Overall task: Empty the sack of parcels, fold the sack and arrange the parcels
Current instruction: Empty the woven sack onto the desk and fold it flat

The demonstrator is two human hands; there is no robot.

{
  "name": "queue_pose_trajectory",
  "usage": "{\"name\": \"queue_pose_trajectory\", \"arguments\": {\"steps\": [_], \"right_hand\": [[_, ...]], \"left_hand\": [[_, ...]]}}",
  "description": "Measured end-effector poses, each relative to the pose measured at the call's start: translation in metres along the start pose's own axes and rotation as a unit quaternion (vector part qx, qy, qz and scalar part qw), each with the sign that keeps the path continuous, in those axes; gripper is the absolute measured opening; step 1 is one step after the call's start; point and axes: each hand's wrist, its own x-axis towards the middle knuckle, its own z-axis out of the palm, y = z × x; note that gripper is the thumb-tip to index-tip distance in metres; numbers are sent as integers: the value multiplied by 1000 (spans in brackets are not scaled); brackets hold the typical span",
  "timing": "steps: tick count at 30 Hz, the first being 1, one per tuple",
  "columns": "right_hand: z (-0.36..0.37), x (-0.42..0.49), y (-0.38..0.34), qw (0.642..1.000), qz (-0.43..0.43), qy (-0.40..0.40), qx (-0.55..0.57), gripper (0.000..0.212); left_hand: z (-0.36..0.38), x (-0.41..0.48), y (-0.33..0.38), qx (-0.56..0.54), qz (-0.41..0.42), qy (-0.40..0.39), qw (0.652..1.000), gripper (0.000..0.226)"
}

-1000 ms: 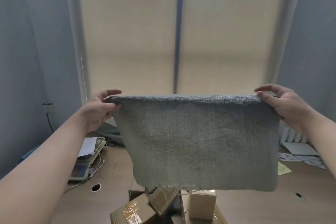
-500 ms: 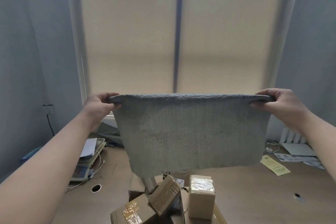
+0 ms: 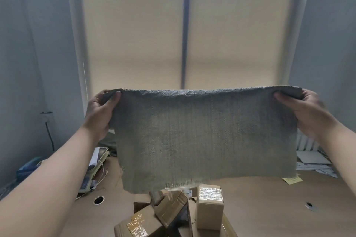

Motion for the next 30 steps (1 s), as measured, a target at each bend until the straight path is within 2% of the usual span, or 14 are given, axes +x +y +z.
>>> {"name": "queue_pose_trajectory", "arguments": {"steps": [2,3,7,9,10,11,14,17,20,23,24,27,28,30], "right_hand": [[2,-1,-4,1000,7,14,26,8],[1,-3,-6,999,12,9,44,8],[-11,-13,-6,992,99,-64,43,29],[-17,-20,2,983,153,-97,14,48],[-19,-21,6,981,168,-97,-1,60],[-19,-23,10,981,175,-85,-10,62],[-15,-22,12,987,156,-51,0,32],[-11,-20,12,990,138,-28,-10,19],[-10,-18,13,992,122,-6,-10,15],[-10,-16,13,995,102,14,0,12],[-9,-16,13,995,96,23,7,11],[-7,-15,15,995,84,47,27,12],[-6,-14,16,995,78,57,28,12],[-5,-13,20,994,68,76,33,11]], "left_hand": [[5,-2,-2,-13,-1,5,1000,25],[7,-3,-3,-21,-4,7,1000,24],[11,-5,-5,-54,-17,16,998,15],[11,-7,-4,-61,-30,26,997,12],[11,-7,-4,-62,-38,30,997,11],[11,-7,-5,-59,-46,31,997,11],[9,-4,-9,-9,-84,20,996,13],[13,-6,-10,73,-125,4,990,30],[11,-9,-8,98,-188,-17,977,45],[-1,-13,-3,73,-280,-107,951,67],[-4,-16,-2,53,-289,-130,947,72],[-10,-16,-13,-31,-283,-157,946,106],[-10,-18,-18,-53,-272,-155,948,101],[-7,-24,-23,-106,-247,-118,956,63]]}}
